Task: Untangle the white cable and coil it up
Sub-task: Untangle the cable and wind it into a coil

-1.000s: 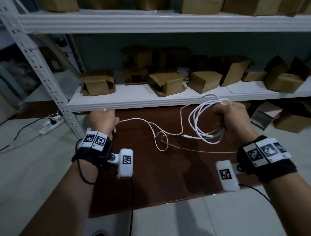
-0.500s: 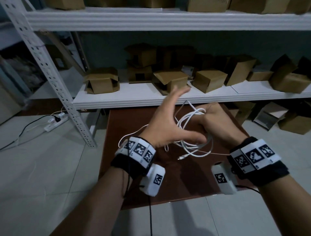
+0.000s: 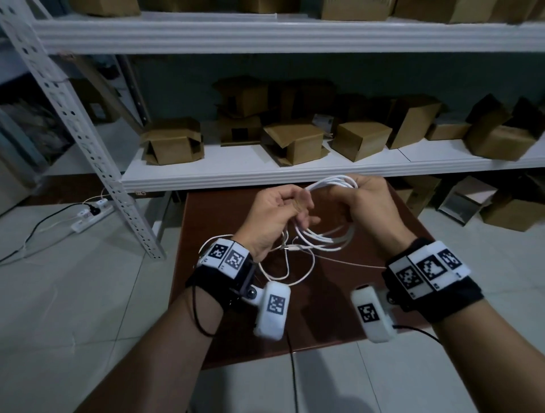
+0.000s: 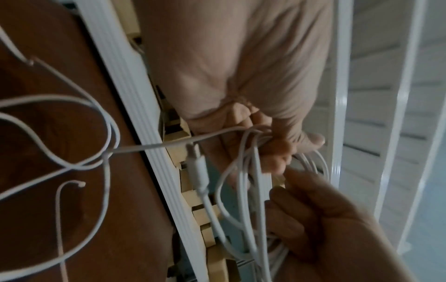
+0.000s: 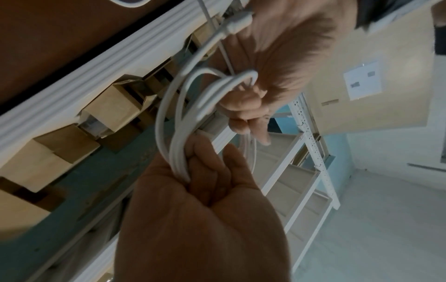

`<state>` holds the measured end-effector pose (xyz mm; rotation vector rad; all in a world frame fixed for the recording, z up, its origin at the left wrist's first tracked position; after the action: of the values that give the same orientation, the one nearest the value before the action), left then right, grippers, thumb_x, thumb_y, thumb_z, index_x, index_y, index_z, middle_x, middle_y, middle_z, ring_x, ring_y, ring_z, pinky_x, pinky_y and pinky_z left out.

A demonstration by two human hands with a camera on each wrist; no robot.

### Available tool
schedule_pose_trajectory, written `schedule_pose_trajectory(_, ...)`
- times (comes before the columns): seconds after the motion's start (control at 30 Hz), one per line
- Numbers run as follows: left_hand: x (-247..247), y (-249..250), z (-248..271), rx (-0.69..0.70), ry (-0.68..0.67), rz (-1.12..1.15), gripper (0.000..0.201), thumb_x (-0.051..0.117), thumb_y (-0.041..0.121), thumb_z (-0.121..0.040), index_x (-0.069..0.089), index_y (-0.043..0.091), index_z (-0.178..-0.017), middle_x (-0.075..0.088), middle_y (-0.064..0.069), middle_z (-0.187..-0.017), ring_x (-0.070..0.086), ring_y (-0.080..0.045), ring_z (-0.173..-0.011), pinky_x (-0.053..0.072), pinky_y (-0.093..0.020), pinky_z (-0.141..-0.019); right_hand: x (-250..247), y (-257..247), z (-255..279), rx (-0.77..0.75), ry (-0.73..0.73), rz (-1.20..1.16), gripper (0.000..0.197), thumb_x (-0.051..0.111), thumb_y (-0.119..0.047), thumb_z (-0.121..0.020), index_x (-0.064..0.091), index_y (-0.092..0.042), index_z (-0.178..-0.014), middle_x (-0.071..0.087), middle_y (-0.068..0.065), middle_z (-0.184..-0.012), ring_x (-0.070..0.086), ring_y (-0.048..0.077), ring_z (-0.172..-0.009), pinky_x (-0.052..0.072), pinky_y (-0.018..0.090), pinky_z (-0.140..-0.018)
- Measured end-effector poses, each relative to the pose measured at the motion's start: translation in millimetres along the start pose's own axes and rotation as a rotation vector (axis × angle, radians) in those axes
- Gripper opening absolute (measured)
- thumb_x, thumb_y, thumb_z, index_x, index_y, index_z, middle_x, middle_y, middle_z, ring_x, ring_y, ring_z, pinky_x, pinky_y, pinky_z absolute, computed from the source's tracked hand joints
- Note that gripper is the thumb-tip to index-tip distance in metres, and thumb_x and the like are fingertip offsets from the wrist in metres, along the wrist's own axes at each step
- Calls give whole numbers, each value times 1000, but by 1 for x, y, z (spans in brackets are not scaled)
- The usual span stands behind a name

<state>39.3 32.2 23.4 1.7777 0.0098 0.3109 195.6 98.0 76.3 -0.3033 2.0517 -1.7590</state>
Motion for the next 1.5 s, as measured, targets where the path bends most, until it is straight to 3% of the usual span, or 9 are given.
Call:
schedule_pose_trajectory(0.07,1,2,-2,-61,8,150,36,62,37,-102,61,6,-83,38,6,-55,39,-7,-48,57,-30,-66,2,2,-4,23,58,-66,16,70,4,-85,69,18,-92,52,16,-60,43,13,-43,36,28,-45)
schedule_pose_trajectory(0.2,6,5,-6,-100,105,254,40,64,39,-100,55,12,-72,23,10,-52,20,-4,-42,23,-18,-39,12,2,0,57,19,-158,16,70,3,-87,74,11,-100,53,17,-73,43,17,-53,42,26,-45)
schedule_pose_trajectory(0.37,9,6,-6,-82,186,225,44,63,30,-105,50,14,-66,25,11,-48,18,-3,-39,17,-16,-36,14,6,2,92,-61,-180,10,65,5,-92,74,1,-93,50,-10,-49,42,4,-44,42,24,-46)
schedule_pose_trajectory(0.5,11,7,-5,-73,199,182,43,63,26,-105,50,12,-67,27,10,-49,20,-3,-39,16,-17,-37,11,8,3,92,-98,-171,11,65,2,-93,76,0,-95,52,-12,-50,42,3,-46,43,25,-49)
schedule_pose_trajectory(0.7,17,5,1,-135,59,319,52,49,51,-104,64,7,-81,33,7,-55,27,-5,-46,19,-24,-49,8,10,2,127,78,-335,16,65,3,-88,75,7,-100,65,17,-88,54,19,-72,39,21,-47)
schedule_pose_trajectory(0.87,7,6,2,-197,-102,442,76,43,66,-98,72,-3,-108,39,-1,-67,36,-11,-56,36,-27,-59,3,12,-3,127,143,-360,15,66,4,-87,77,3,-97,65,14,-84,53,14,-67,40,21,-44)
schedule_pose_trajectory(1.0,-1,10,2,-209,-163,501,89,40,71,-97,59,-7,-135,46,-6,-80,44,-17,-69,47,-33,-74,-2,11,-5,134,151,-373,12,66,4,-88,77,-1,-92,66,6,-74,54,8,-56,39,22,-44)
schedule_pose_trajectory(1.23,-2,15,1,-119,-188,528,118,69,77,-78,42,-9,-155,57,-10,-108,51,-16,-87,48,-35,-92,-8,14,-14,230,231,-591,20,67,5,-86,56,-6,-100,37,4,-65,36,10,-50,32,23,-42)
schedule_pose_trajectory(1.5,13,14,-6,-128,205,411,50,55,52,-105,72,6,-113,32,8,-58,23,-3,-46,15,-20,-45,16,16,-3,197,145,-505,13,69,4,-85,66,-8,-82,35,2,-64,35,11,-52,34,26,-46)
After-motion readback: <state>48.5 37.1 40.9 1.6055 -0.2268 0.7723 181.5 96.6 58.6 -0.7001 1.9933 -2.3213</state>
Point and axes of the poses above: each hand's wrist, its own z-axis away from the middle knuckle, its own x-axis out of the palm, y = z × x, the point moved 1 cm from there along -z, towards the middle knuckle
